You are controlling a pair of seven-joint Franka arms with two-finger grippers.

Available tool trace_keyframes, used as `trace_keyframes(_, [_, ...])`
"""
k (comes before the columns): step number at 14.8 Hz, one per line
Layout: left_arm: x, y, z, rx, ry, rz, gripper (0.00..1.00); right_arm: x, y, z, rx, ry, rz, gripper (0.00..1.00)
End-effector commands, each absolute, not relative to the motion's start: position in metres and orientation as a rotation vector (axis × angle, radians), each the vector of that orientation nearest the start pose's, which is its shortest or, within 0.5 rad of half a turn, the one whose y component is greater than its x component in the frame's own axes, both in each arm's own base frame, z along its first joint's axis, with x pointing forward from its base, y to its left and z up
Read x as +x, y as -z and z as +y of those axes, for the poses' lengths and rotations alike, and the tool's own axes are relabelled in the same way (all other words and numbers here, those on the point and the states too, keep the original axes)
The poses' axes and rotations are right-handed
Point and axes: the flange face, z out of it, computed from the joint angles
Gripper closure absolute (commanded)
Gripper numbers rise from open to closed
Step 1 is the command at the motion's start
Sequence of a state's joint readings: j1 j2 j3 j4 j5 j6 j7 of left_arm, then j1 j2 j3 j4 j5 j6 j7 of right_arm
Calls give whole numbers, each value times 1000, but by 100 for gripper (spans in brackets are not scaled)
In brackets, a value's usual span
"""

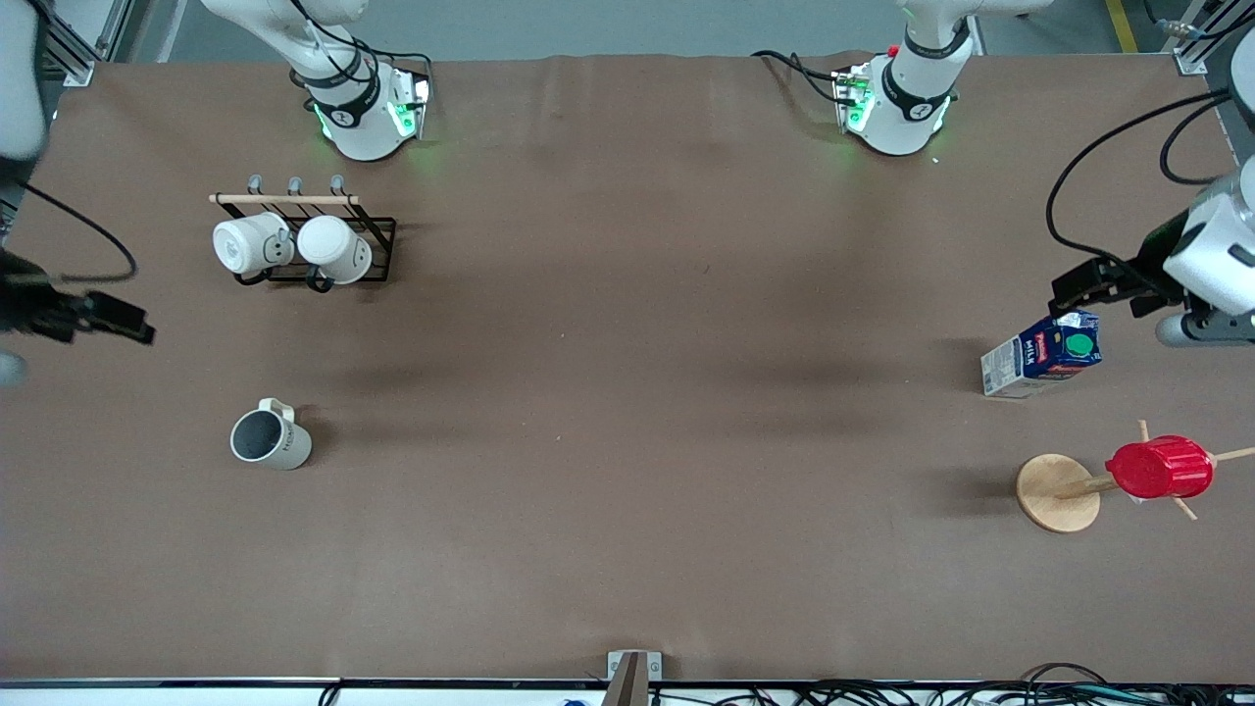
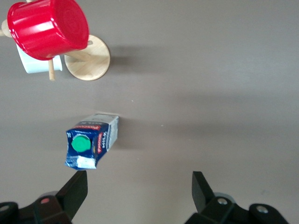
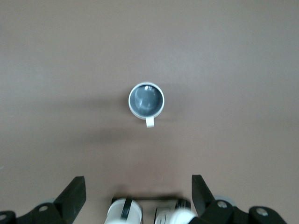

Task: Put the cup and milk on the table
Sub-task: 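Reach the right gripper to the white mug while the left gripper reaches the milk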

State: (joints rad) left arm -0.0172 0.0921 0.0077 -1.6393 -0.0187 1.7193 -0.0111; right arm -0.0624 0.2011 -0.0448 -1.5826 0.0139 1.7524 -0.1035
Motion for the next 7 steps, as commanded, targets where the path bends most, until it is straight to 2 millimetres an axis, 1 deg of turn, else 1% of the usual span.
trace_keyframes(1, [597, -507, 16, -3147, -12, 19, 2, 618, -449, -76, -3148, 3, -58, 0])
trace_keyframes(2, [595, -491, 21, -3147, -14, 5, 2, 620, -422, -77, -3151, 20, -60, 0])
trace_keyframes(3, [592, -480, 37, -3147, -21, -34, 2, 622, -397, -77, -3153, 39, -65, 0])
trace_keyframes(4, [590, -472, 41, -3148, -31, -20, 2, 624, -370, -78, -3156, 55, -92, 0])
trace_keyframes(5, [588, -464, 47, -3149, -45, 1, 2, 625, -351, -78, -3158, 64, -104, 0])
trace_keyframes(6, [586, -457, 62, -3149, -52, -20, 2, 627, -335, -79, -3159, 57, -102, 0])
trace_keyframes(7, [585, -450, 68, -3149, -38, -18, 2, 629, -319, -82, -3162, 46, -104, 0])
